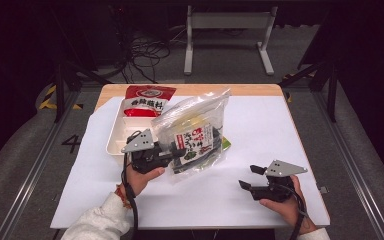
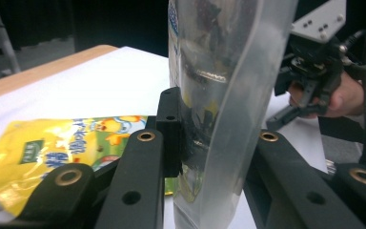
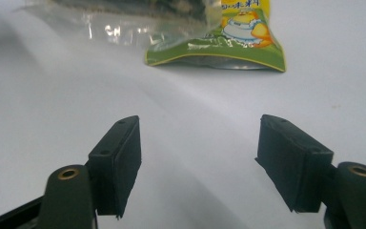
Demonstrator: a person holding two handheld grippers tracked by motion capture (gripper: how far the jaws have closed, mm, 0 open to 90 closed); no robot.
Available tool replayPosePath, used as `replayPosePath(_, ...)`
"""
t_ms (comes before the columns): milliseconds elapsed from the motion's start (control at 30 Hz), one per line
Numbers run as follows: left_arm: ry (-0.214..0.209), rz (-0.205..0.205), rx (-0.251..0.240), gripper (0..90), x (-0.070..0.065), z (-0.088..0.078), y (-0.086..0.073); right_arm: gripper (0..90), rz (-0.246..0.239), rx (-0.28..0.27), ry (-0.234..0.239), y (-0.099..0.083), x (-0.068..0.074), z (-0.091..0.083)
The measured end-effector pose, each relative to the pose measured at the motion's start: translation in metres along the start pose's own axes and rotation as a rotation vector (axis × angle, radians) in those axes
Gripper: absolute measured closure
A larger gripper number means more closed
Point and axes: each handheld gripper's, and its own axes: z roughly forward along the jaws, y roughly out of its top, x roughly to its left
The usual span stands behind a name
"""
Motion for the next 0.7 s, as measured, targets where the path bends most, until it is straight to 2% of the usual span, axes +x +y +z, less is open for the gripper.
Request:
replayPosePath(33, 0.0, 0.0, 0.0, 75.2, 0.0, 0.0, 0.0, 31.6, -0.003, 0.004, 0.0, -0.001, 0.001, 0.0)
replayPosePath(67, 0.018, 0.021, 0.0, 75.2, 0.002, -0.005, 0.002, 31.4, -0.005, 0.01, -0.002, -0.002, 0.002, -0.001)
replayPosePath(233, 0.071, 0.049, -0.02, 75.2, 0.006, -0.021, 0.009, 31.1, -0.005, 0.021, 0.001, -0.006, 0.004, -0.001)
replayPosePath(567, 0.181, 0.064, -0.078, 75.2, 0.02, -0.061, 0.021, 30.3, 0.007, 0.031, 0.007, -0.008, 0.004, 0.005)
replayPosePath(700, 0.221, 0.075, -0.099, 75.2, 0.027, -0.072, 0.023, 29.7, 0.015, 0.033, 0.012, -0.009, 0.004, 0.008)
